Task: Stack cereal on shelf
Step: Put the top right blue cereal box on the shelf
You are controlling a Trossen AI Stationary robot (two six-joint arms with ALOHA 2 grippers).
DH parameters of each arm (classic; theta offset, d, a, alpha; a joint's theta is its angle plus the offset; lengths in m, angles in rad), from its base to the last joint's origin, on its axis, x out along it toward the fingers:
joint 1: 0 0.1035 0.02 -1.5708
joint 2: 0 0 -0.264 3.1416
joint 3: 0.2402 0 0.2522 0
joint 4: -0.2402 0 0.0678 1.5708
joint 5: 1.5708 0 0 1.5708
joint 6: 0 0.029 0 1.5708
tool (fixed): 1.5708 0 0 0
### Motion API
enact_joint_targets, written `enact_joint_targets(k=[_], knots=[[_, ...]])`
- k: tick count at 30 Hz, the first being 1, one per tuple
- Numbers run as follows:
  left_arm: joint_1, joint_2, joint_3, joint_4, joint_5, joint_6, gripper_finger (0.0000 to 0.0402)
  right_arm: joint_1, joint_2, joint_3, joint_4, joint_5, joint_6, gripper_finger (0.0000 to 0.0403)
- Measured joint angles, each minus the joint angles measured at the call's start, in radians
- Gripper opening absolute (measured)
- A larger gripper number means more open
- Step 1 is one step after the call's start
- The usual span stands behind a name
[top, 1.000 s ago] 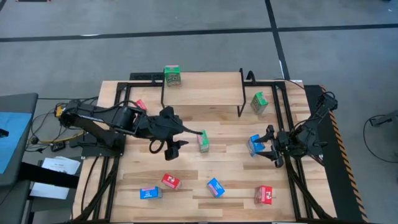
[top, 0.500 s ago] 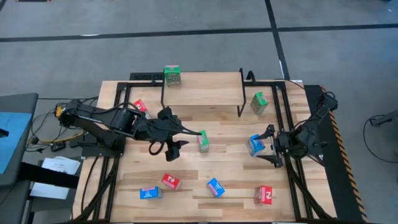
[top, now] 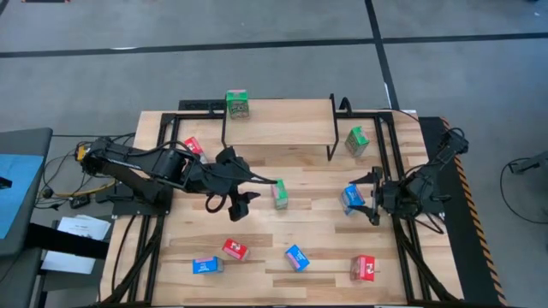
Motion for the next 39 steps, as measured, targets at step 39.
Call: enact_joint_targets(k=[39], knots=[[0.000, -0.083, 0.000, -0.110, -0.172, 0.048, 0.0261, -0.084, 0.000, 0.045, 0.536, -0.029, 0.497, 0.0381]])
